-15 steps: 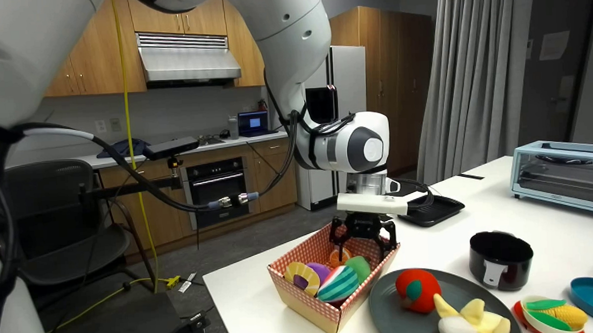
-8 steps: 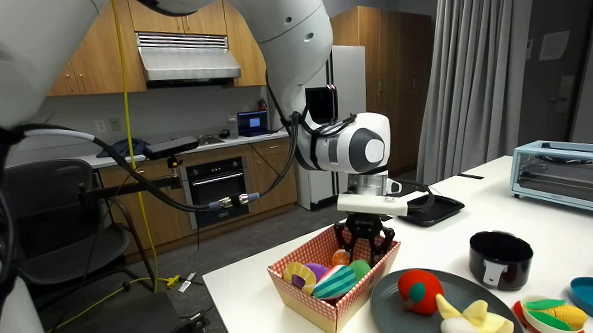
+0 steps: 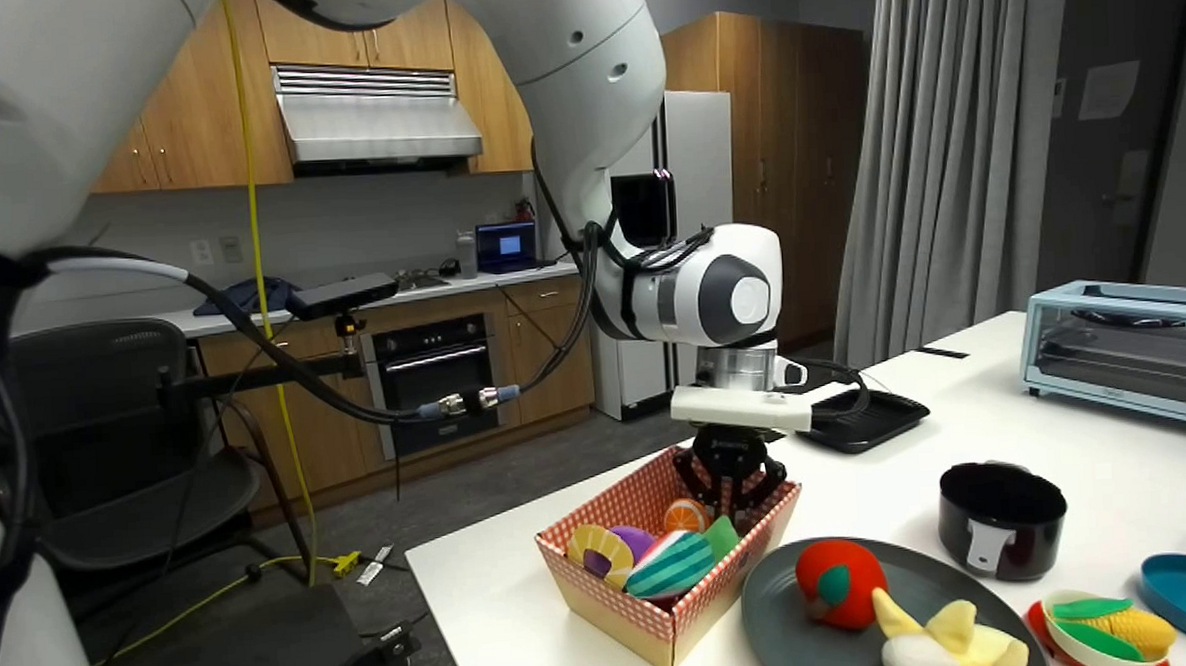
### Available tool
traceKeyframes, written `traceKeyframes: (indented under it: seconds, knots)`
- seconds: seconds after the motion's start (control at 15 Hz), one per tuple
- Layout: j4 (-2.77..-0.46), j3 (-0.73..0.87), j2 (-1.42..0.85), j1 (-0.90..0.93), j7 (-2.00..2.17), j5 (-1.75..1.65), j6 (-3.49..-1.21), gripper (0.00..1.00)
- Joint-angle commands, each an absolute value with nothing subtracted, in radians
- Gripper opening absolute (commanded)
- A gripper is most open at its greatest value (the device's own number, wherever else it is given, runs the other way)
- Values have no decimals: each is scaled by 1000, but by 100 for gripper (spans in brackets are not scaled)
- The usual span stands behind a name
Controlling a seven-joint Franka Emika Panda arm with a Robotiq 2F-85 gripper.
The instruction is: Put the orange, banana and pear plush toys on the plate then put the orange and banana back in the box
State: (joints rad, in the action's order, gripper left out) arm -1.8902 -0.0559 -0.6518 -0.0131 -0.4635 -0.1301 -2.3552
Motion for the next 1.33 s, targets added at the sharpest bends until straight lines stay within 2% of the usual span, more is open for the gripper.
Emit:
traceKeyframes:
  seconds: [0.0, 0.73, 1.27]
  knots:
    - [-1956, -54, -563, -17, -417, -150, -2346, 3]
    - [-2121, -39, -216, -32, -338, -109, -2301, 3]
    - [-2083, 46, -241, -67, -289, -138, -2326, 3]
